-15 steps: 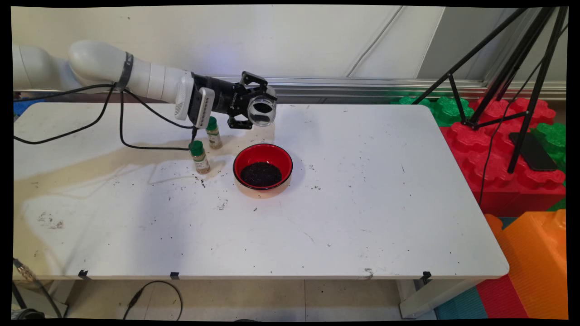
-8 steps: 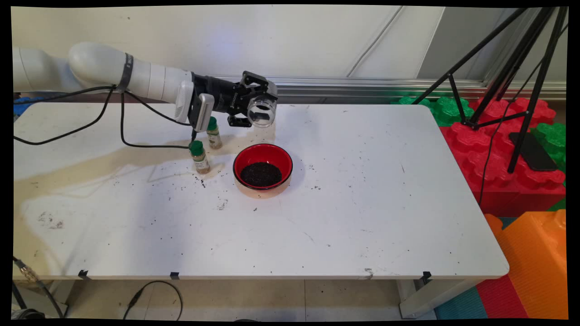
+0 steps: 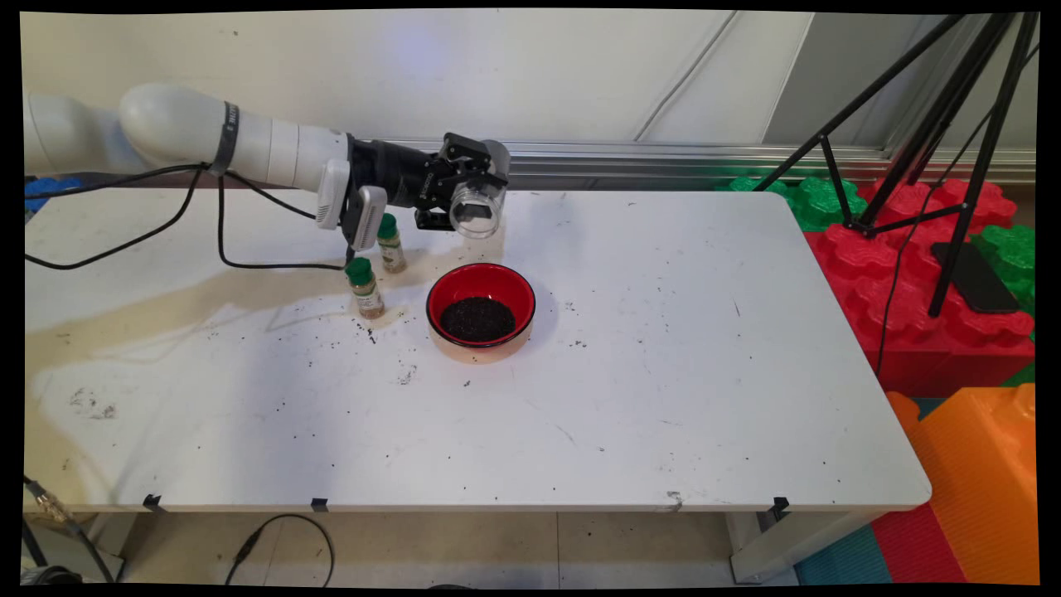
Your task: Pour the black seasoning powder in the red bowl
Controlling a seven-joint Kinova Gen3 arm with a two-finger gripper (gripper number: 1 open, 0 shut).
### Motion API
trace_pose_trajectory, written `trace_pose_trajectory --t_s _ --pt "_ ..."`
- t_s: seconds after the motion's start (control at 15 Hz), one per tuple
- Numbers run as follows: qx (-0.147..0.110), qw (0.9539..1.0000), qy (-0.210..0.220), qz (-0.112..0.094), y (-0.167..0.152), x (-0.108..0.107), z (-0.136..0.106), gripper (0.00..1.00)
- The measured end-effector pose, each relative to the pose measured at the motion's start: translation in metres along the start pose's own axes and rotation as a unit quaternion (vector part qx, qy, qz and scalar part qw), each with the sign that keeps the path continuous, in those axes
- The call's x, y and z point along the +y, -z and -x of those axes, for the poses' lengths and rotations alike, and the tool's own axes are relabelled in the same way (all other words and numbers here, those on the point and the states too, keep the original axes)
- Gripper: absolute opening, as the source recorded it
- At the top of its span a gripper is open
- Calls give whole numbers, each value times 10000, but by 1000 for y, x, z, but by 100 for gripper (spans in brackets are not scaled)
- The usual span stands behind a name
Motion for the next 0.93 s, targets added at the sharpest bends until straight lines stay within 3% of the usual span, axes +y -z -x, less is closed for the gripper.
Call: trace_pose_trajectory --t_s 0.93 --pt "-14 9954 -956 -106 8 2 -12 0"
